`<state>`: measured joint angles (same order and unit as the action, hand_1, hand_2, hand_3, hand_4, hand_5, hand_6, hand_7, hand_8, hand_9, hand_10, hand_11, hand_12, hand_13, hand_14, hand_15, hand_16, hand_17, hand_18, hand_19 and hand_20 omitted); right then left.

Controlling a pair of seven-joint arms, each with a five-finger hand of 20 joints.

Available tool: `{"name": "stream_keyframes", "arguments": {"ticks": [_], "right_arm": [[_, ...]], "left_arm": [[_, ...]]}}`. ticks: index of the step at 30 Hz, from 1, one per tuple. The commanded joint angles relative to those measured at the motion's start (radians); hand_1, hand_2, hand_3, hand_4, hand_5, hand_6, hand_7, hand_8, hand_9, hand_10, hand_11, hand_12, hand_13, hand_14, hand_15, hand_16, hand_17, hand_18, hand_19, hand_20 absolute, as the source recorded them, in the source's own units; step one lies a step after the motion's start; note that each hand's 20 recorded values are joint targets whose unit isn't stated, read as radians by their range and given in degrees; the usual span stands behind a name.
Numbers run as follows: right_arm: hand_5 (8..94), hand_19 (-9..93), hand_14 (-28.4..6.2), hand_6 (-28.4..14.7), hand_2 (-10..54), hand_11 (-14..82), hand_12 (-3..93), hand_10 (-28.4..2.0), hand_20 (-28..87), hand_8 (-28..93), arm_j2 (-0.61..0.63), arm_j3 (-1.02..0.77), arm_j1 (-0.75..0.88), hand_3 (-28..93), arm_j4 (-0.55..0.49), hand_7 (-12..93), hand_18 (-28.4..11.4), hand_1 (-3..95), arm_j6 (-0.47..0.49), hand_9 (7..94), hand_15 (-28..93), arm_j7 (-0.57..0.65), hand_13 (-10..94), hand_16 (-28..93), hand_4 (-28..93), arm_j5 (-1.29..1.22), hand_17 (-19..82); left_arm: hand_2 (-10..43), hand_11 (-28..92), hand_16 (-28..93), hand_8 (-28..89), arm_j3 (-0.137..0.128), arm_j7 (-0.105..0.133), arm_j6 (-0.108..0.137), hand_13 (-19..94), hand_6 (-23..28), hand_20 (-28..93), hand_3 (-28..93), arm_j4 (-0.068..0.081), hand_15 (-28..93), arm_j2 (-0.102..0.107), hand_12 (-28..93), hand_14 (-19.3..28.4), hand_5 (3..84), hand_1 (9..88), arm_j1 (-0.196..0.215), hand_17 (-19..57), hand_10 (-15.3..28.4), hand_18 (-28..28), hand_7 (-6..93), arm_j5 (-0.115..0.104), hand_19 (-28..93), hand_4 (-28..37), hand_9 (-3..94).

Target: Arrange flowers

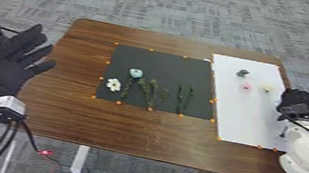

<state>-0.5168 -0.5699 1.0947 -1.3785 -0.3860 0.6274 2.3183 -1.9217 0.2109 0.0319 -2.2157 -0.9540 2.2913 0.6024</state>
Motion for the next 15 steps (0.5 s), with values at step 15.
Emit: {"name": "stream_keyframes", "arguments": {"ticks": [15], "right_arm": [[74.9,82,-4.6,4.9,-9.5,19.8,50.1,-4.7,57,-2,-0.335,0.490,-0.535,82,-0.072,42,-19.9,49.5,-0.200,84.3,67,-0.275,64,46,-28,-0.030,28]], "left_arm": [[-8.6,12,5,-8,-0.014,0.019,0.032,19,2.3,9,66,0.000,11,-0.046,16,13.4,27.6,22.0,0.031,-11.1,9.8,22.3,15.0,-0.007,39,-28.3,22.7]]}}
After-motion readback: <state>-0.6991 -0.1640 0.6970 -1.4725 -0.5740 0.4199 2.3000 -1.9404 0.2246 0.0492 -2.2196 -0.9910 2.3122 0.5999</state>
